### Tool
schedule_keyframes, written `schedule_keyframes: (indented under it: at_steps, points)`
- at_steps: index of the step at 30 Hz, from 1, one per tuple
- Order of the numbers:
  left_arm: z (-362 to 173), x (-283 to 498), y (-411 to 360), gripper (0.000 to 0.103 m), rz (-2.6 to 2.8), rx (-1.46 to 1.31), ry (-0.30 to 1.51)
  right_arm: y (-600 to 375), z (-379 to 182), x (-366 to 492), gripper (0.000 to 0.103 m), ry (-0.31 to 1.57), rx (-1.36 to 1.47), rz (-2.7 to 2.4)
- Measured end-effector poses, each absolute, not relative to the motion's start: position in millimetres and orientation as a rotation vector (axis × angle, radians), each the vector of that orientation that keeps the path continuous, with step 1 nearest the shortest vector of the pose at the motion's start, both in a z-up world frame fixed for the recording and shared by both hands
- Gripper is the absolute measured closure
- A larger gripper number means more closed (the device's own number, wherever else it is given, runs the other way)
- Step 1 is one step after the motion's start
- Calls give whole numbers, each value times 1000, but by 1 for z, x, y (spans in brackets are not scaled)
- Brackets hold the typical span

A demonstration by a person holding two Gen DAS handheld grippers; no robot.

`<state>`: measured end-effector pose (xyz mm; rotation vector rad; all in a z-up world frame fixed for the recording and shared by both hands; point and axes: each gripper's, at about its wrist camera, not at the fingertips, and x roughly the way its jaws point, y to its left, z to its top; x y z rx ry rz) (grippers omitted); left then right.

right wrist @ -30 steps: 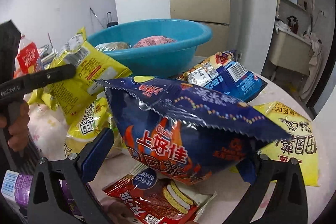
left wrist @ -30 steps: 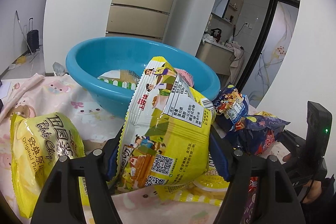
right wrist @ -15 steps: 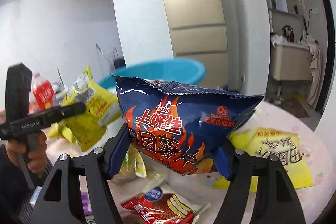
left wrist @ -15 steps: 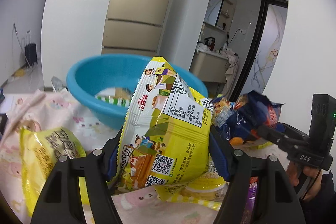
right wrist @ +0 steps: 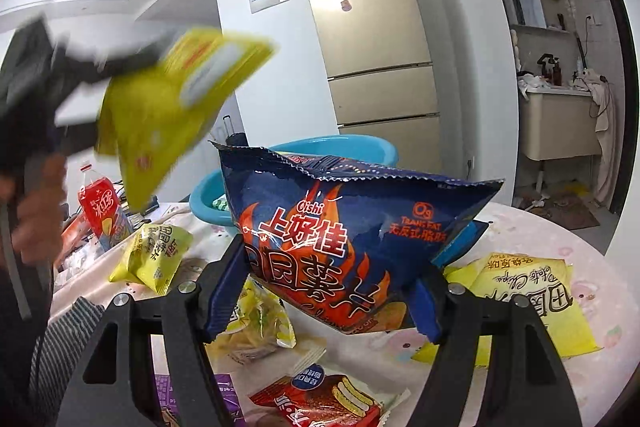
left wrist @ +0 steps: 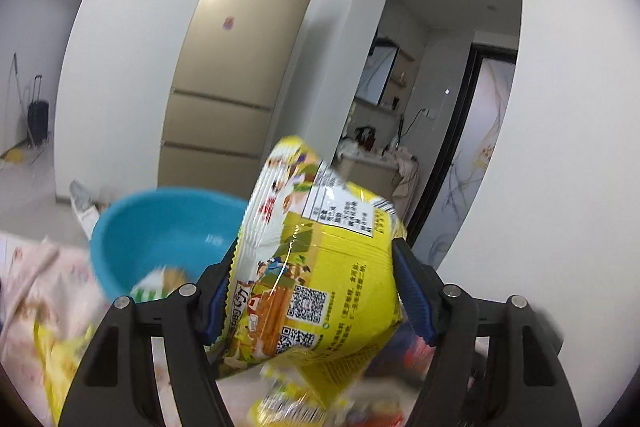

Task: Organize snacks
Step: 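Lift both bags over the blue basin and release them inside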

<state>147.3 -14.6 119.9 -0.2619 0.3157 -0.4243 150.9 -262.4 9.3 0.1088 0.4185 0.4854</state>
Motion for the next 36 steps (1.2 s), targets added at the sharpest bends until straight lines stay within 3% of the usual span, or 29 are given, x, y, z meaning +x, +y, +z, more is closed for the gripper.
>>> schedule_keyframes:
  at_steps: [9,17,22,36]
  points:
    - [143,209,-2,34,-339,-317,262,-268,7,159,33,439,115,470]
    - [71,279,68,37,-218,-504,452,-258,4,158,32,452,65,478]
    - [56,291,93,37,-196,-505,513,-271,8,160,32,455,183,516]
    - [48,293,115,37,-184,-543,530,-183,108,269,32,439,139,469]
